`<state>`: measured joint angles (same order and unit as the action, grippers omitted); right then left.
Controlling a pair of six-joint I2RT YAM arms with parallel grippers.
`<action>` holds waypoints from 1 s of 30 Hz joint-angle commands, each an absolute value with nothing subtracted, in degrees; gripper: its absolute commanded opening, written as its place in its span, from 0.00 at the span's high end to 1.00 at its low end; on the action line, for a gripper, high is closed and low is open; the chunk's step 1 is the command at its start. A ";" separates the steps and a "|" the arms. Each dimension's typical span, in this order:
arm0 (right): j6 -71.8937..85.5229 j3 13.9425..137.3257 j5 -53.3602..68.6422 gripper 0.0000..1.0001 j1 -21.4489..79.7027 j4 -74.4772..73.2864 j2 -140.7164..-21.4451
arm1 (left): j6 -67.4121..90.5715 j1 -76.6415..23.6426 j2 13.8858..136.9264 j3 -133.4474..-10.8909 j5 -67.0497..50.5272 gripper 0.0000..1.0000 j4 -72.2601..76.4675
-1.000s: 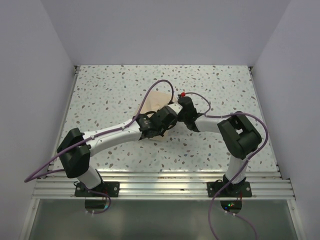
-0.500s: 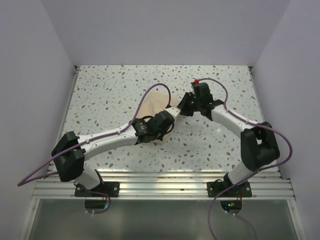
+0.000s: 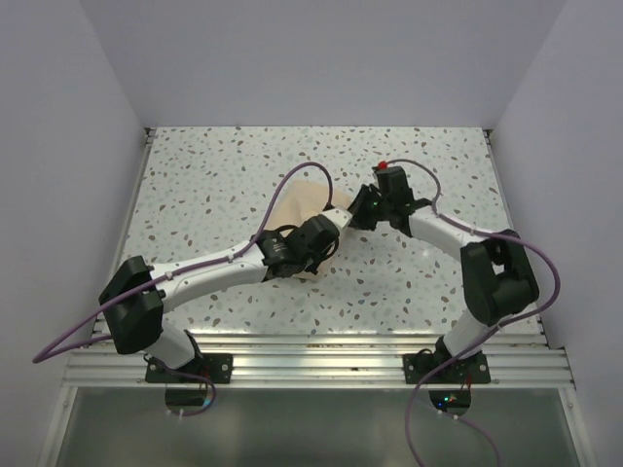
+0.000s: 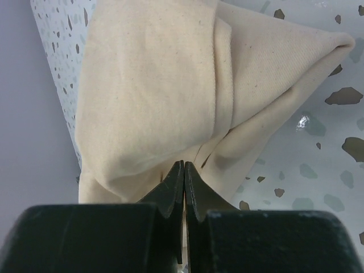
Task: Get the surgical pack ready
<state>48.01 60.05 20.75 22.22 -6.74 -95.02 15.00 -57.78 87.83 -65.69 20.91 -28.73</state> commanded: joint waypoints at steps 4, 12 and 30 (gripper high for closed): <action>51.94 59.85 21.19 1.00 23.73 1.75 -101.15 | 14.24 -58.10 84.20 -67.41 19.51 1.00 -24.35; 52.66 65.46 19.34 1.00 23.73 3.01 -106.88 | 14.06 -58.10 84.55 -67.59 18.45 1.00 -23.82; 46.58 49.49 28.21 1.00 26.79 -2.91 -86.65 | 14.76 -58.10 85.96 -68.38 19.60 1.00 -24.70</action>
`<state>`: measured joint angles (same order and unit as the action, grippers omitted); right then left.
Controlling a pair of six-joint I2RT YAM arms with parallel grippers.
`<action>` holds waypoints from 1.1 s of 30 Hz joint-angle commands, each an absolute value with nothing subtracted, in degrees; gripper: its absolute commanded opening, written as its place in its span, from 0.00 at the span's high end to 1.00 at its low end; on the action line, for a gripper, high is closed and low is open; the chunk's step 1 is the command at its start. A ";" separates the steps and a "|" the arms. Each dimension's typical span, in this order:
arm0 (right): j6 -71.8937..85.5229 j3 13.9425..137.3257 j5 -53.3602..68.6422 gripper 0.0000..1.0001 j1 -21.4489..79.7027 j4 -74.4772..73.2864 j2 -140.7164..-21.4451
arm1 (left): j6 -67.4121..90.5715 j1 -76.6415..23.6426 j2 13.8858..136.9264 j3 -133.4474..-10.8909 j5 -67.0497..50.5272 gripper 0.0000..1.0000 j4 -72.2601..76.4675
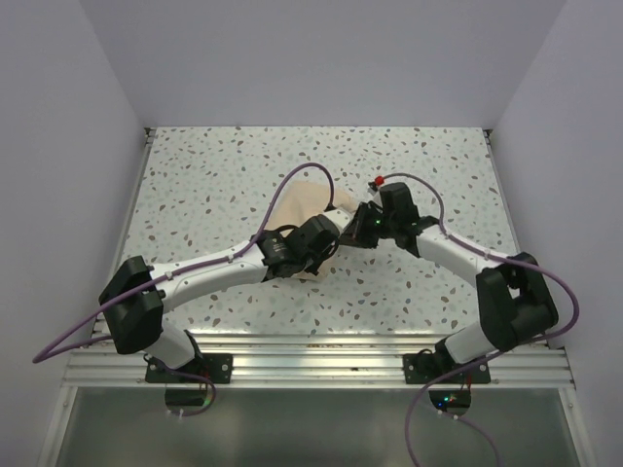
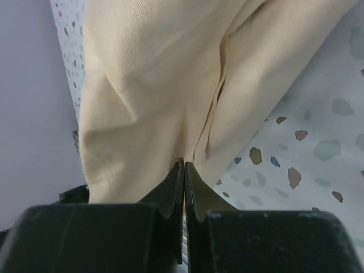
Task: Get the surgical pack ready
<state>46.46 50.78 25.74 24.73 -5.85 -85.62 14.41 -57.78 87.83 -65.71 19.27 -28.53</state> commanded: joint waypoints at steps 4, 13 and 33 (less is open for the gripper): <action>48.60 49.83 26.98 1.00 29.97 2.52 -89.82 | 14.94 -58.10 85.78 -68.55 19.07 1.00 -24.79; 63.09 48.26 23.12 1.00 35.07 26.30 -102.72 | 14.94 -58.18 86.66 -70.22 16.70 1.00 -24.26; 45.63 50.80 19.51 1.00 24.18 -14.30 -82.81 | 17.14 -58.18 80.43 -60.74 14.77 0.86 -23.91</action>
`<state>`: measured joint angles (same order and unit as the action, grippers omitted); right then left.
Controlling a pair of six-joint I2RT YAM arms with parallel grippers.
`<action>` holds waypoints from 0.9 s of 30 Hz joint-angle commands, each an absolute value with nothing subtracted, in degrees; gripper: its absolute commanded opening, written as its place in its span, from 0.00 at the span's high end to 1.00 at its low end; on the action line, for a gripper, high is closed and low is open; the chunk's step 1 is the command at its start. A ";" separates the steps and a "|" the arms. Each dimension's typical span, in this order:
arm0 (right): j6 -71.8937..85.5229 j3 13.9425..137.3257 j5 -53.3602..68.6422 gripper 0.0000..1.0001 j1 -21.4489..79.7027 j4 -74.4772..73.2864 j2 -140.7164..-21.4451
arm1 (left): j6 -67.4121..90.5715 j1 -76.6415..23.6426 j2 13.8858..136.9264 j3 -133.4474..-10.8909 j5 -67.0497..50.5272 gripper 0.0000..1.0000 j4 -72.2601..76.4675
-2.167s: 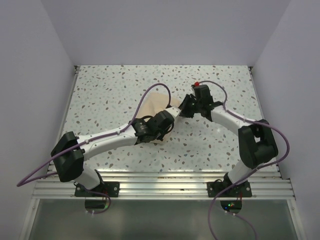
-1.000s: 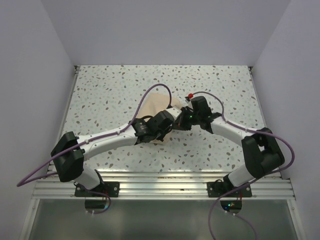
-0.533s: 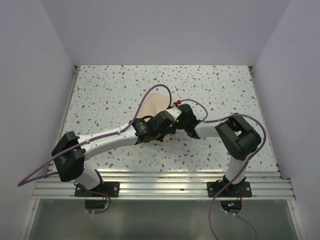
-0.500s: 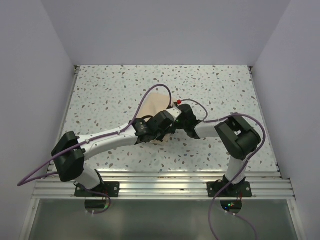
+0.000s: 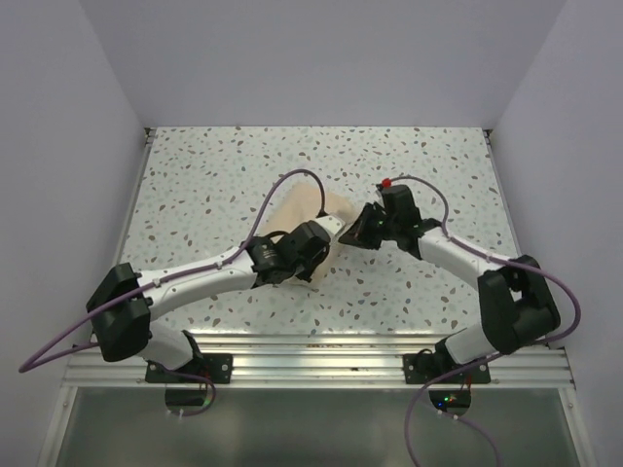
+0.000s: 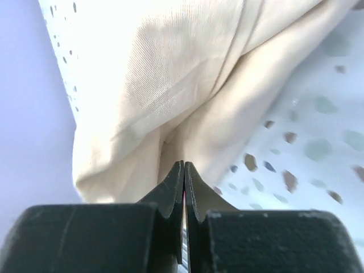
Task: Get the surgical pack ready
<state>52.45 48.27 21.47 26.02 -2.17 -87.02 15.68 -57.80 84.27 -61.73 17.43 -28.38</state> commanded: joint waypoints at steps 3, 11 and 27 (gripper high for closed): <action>41.50 53.86 18.90 1.00 20.84 -18.26 -81.65 | 16.96 -58.18 78.15 -59.15 11.44 0.57 -22.16; 34.63 63.45 22.67 1.00 18.72 -22.94 -87.01 | 16.96 -57.57 71.82 -57.13 5.80 0.43 -21.71; 37.00 84.71 42.88 1.00 19.95 -18.10 -107.04 | 21.27 -41.75 82.00 -60.12 -10.97 0.75 -10.29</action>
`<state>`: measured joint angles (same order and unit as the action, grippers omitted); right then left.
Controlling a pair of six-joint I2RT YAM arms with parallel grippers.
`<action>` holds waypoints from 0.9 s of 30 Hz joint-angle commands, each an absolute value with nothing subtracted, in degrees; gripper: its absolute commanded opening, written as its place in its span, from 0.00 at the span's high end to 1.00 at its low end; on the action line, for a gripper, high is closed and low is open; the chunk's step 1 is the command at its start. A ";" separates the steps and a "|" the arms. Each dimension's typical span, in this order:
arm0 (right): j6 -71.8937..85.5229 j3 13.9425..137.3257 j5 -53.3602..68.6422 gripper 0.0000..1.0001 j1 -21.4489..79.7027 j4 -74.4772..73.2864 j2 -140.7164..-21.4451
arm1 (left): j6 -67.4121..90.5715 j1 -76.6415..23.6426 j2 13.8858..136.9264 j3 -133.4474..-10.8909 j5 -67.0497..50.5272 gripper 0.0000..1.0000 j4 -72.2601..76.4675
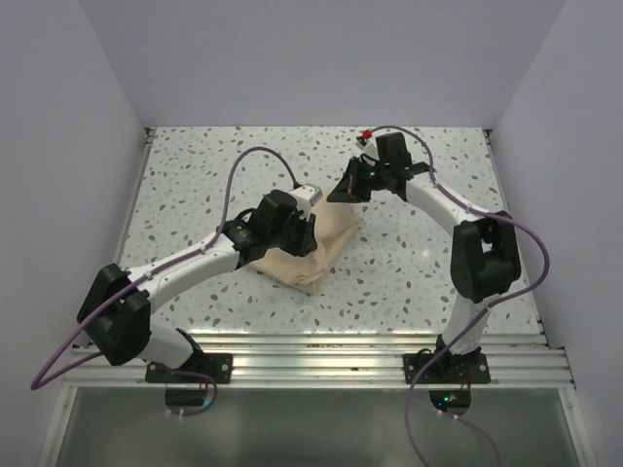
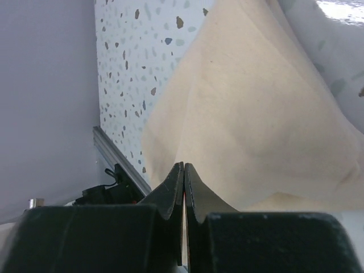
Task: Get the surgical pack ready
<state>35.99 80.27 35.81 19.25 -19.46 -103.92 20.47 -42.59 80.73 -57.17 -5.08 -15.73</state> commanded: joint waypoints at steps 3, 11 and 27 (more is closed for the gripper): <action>36.57 84.12 47.10 1.00 19.86 -18.72 -109.94 | 21.44 -41.48 83.67 -60.64 -12.22 0.74 -8.00; 34.89 69.45 46.58 1.00 17.76 -14.07 -108.72 | 22.33 -41.13 88.41 -62.22 -13.45 0.71 -8.77; 30.76 74.71 42.02 0.76 13.71 -24.07 -104.15 | 23.12 -41.83 87.45 -65.48 -10.64 0.51 -12.30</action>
<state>33.21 71.57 44.01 13.76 -20.29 -108.97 22.09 -41.54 87.66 -63.24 -11.97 -12.43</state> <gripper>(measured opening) 0.181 0.476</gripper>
